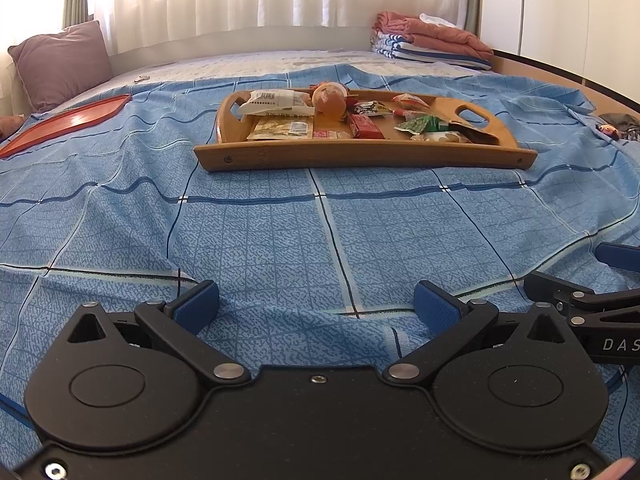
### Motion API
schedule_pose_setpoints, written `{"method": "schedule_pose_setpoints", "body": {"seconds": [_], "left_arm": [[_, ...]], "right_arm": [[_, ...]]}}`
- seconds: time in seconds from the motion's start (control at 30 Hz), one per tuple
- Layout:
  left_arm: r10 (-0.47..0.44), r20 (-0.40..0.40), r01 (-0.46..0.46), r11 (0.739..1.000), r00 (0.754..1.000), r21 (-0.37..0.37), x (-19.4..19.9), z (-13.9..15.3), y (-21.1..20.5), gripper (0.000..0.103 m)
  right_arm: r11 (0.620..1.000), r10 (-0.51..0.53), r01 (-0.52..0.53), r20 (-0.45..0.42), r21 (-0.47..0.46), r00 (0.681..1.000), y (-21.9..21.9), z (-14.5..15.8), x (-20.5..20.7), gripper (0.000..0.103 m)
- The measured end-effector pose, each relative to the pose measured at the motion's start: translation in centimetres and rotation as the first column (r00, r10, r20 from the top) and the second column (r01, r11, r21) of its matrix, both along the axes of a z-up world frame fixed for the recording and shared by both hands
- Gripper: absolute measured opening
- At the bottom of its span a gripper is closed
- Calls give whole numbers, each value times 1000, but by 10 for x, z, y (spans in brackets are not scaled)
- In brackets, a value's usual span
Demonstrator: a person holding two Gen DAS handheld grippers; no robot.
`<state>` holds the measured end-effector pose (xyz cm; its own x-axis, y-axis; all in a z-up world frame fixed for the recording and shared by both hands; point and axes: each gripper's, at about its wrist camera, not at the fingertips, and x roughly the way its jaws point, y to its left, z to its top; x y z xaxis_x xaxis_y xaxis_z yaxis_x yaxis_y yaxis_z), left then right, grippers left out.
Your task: Organize snacks
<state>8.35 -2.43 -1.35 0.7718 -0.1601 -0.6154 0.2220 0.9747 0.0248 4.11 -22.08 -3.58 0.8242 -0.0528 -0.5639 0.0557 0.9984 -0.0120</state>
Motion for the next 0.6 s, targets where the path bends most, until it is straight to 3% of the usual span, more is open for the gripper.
{"method": "schedule_pose_setpoints", "body": {"seconds": [0.6], "left_arm": [[0, 3, 0, 1000, 1000, -1, 0, 0, 0, 103]], "right_arm": [[1000, 0, 0, 1, 0, 1000, 0, 0, 0, 103]]}}
